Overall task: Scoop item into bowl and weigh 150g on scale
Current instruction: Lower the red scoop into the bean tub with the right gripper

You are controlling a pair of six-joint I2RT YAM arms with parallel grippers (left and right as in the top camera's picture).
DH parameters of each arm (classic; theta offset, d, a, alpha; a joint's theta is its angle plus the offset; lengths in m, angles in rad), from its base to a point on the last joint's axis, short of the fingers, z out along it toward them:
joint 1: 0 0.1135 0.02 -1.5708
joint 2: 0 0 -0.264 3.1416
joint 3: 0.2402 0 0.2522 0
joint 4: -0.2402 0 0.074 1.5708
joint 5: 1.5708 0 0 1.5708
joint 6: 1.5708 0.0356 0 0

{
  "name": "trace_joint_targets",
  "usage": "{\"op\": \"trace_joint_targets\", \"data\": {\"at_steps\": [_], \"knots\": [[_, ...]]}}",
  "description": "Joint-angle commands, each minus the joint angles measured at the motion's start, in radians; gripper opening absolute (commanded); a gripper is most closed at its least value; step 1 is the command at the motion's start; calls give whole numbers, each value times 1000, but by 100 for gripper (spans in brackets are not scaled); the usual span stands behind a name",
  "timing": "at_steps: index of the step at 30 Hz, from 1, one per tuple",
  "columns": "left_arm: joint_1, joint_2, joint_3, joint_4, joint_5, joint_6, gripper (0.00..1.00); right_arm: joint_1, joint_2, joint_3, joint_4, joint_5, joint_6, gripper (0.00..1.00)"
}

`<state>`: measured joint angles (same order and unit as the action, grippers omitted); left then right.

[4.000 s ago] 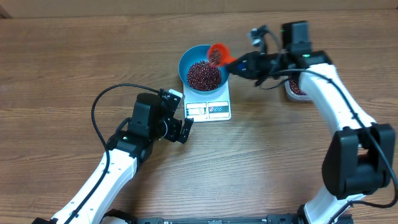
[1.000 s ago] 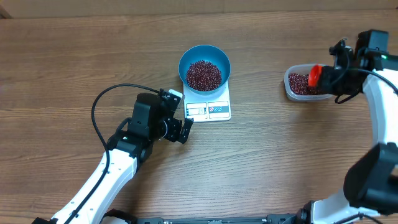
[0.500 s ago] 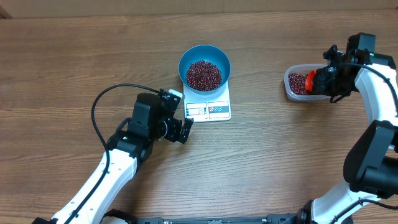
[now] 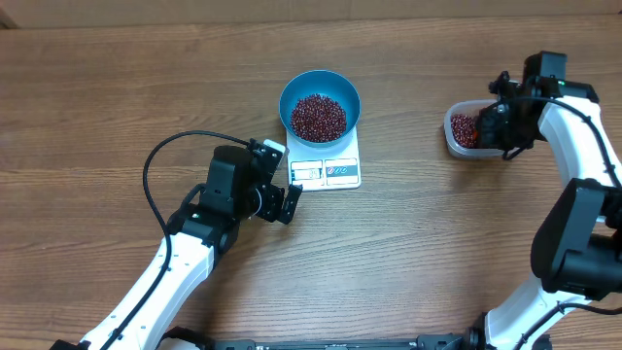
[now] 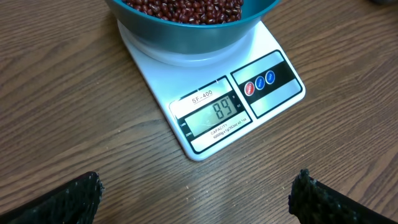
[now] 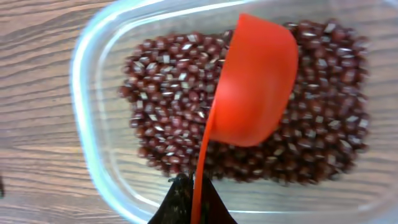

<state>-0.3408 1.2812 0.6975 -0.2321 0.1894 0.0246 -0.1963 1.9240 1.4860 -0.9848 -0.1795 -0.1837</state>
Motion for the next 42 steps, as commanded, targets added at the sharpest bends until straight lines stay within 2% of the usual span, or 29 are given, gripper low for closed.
{"op": "trace_joint_targets", "data": {"at_steps": [1, 13, 21, 26, 32, 42], "knots": [[-2, 6, -4, 0, -6, -10, 100, 23, 12, -2, 3, -72, -8, 4], [-2, 6, -4, -2, -6, -10, 100, 20, 12, -2, -57, -110, -9, 4], [-2, 6, -4, -2, -6, -10, 100, -80, 12, 0, -48, -381, 15, 4], [-2, 6, -4, -2, -6, -10, 100, -119, 12, 0, -42, -389, 80, 4], [-2, 6, -4, -2, -6, -10, 100, -164, 12, 0, -47, -459, 85, 4], [-2, 6, -4, -2, -6, -10, 99, -254, 12, 0, -119, -579, -37, 4]]}}
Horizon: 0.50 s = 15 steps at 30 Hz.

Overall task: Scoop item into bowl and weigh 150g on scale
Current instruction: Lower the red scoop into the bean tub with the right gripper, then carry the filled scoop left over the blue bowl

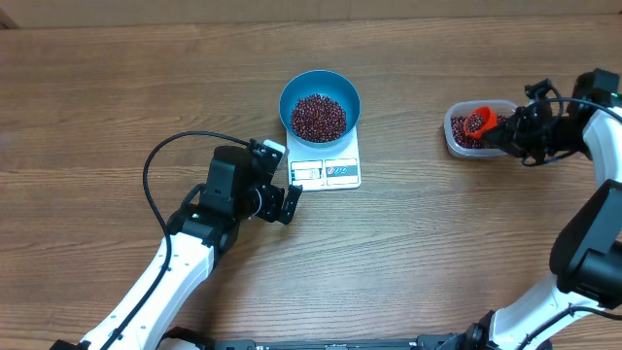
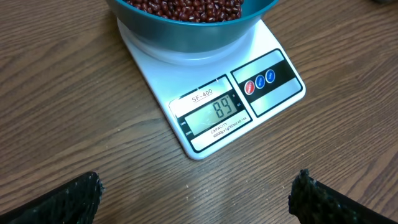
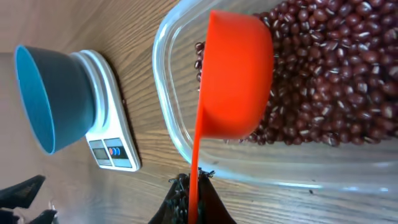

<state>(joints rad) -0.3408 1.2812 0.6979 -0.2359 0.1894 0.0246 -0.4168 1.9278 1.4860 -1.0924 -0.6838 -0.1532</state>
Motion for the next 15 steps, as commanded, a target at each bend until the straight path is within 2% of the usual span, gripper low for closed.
{"op": "trace_joint_targets", "data": {"at_steps": [1, 8, 15], "knots": [[-2, 6, -4, 2, -6, -10, 100, -48, 8, 0, -21, -98, -87, 4], [-2, 6, -4, 2, -6, -10, 100, -129, 8, 0, -80, -278, -163, 4], [-2, 6, -4, 2, -6, -10, 100, -116, -3, 2, -95, -405, -181, 4]]}}
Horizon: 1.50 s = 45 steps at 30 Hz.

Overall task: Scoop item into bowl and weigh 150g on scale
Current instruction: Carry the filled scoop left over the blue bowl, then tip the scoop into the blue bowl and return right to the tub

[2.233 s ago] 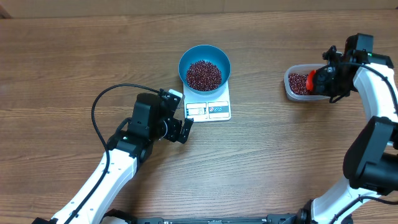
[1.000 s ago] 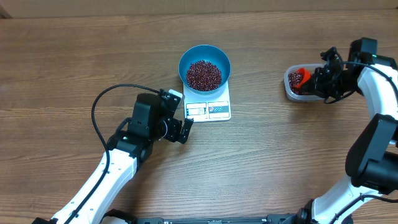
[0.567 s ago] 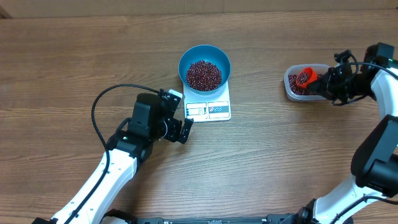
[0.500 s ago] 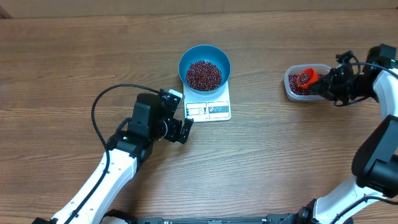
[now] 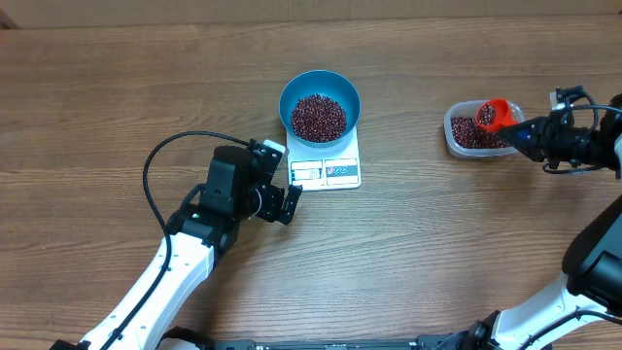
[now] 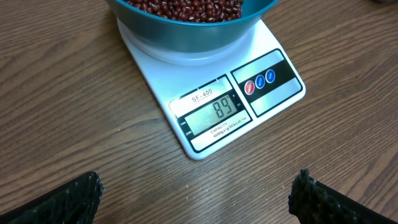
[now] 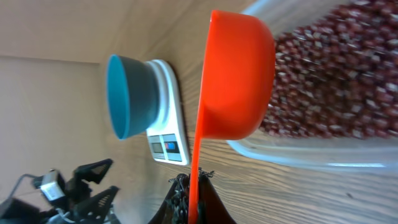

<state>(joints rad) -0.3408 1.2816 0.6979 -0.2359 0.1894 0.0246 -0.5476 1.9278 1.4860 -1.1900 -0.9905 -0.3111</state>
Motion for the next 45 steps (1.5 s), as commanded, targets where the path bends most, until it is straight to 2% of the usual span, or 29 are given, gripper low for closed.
{"op": "trace_joint_targets", "data": {"at_steps": [1, 6, 11, 18, 22, 33, 45], "knots": [[-2, 6, -4, 2, -6, -10, 99, 23, -8, 2, 2, -104, -23, 4], [-2, 6, -4, 2, -6, -10, 99, 97, -39, 4, 10, -104, -3, 4], [-2, 6, -4, 2, -6, -10, 100, 237, -41, 64, 33, -103, 60, 4], [-2, 6, -4, 2, -6, -10, 100, 478, -41, 103, 269, -39, 299, 4], [-2, 6, -4, 2, -6, -10, 100, 586, -41, 144, 324, 60, 338, 4], [-2, 6, -4, 2, -6, -10, 100, 852, -41, 217, 337, 665, 330, 4], [-2, 6, -4, 2, -6, -10, 100, 1080, -41, 217, 355, 1226, 92, 4]]}}
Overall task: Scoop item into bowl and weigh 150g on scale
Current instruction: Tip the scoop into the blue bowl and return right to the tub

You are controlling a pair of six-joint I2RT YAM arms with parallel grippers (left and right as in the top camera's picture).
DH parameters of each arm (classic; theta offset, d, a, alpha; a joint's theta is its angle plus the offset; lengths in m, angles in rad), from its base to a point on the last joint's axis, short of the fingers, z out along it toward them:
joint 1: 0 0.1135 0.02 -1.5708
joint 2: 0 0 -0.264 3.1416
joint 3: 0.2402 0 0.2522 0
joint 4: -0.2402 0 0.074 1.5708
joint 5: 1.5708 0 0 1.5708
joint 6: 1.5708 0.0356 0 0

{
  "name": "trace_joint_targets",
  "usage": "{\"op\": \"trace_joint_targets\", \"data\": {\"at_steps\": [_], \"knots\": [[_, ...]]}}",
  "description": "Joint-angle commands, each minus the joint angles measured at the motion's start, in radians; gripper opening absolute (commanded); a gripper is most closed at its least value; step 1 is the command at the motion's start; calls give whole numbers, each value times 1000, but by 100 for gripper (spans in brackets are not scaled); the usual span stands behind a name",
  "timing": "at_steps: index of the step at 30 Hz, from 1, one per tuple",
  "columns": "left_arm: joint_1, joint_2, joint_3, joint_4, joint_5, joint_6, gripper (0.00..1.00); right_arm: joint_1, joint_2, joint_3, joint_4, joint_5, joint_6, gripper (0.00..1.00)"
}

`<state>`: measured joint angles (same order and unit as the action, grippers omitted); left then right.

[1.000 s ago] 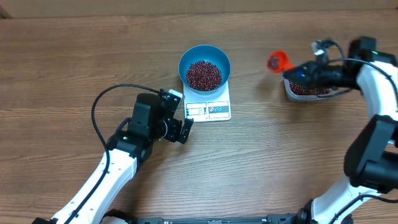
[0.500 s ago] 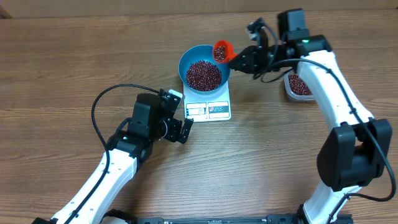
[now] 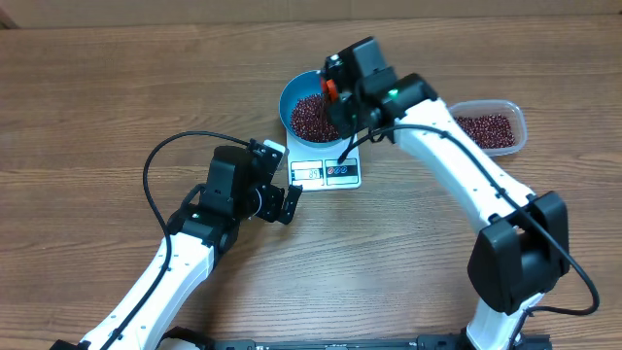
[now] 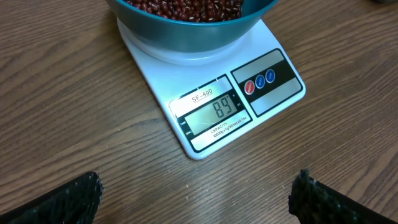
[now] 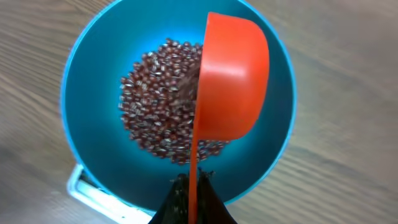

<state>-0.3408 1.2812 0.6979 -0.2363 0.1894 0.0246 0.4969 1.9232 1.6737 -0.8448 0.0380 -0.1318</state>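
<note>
A blue bowl [image 3: 292, 89] of red beans stands on the white scale [image 3: 325, 172]. The scale's display [image 4: 214, 112] reads 89 in the left wrist view. My right gripper [image 5: 193, 182] is shut on the handle of the orange scoop [image 5: 231, 84], which is tipped on its side over the bowl [image 5: 87, 112], with beans blurred beside it. From overhead the scoop [image 3: 330, 87] hangs above the bowl's right half. My left gripper [image 4: 198, 193] stays open over bare table just in front of the scale, nothing between its fingers.
A clear plastic tub [image 3: 491, 126] with more red beans sits at the right, behind my right arm. The left arm's black cable [image 3: 165, 148] loops over the table to the left of the scale.
My right gripper has gone from above the tub at the far right to over the blue bowl, with the scoop now tipped sideways. The scale still reads 89. The left arm has not moved.
The scoop was down in the tub's beans with my right gripper shut on its handle. Then it was lifted, filled, at the tub's edge, then held higher over the tub. Now it is turned over the bowl on the scale.
</note>
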Motion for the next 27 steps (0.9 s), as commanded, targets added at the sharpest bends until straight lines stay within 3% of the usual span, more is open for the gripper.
{"op": "trace_joint_targets", "data": {"at_steps": [1, 8, 13, 21, 27], "knots": [[-2, 6, -4, 2, -6, -10, 100, 47, -36, 30, 13, 232, -97, 4], [-2, 6, -4, 2, -6, -10, 100, 127, -36, 30, 37, 417, -172, 4], [-2, 6, -4, 2, -6, -10, 100, 143, -36, 30, 40, 424, -185, 4], [-2, 6, -4, 2, -6, -10, 100, 72, -107, 31, 28, 200, -84, 4], [-2, 6, -4, 2, -6, -10, 100, -164, -268, 31, -60, -41, -21, 4]]}}
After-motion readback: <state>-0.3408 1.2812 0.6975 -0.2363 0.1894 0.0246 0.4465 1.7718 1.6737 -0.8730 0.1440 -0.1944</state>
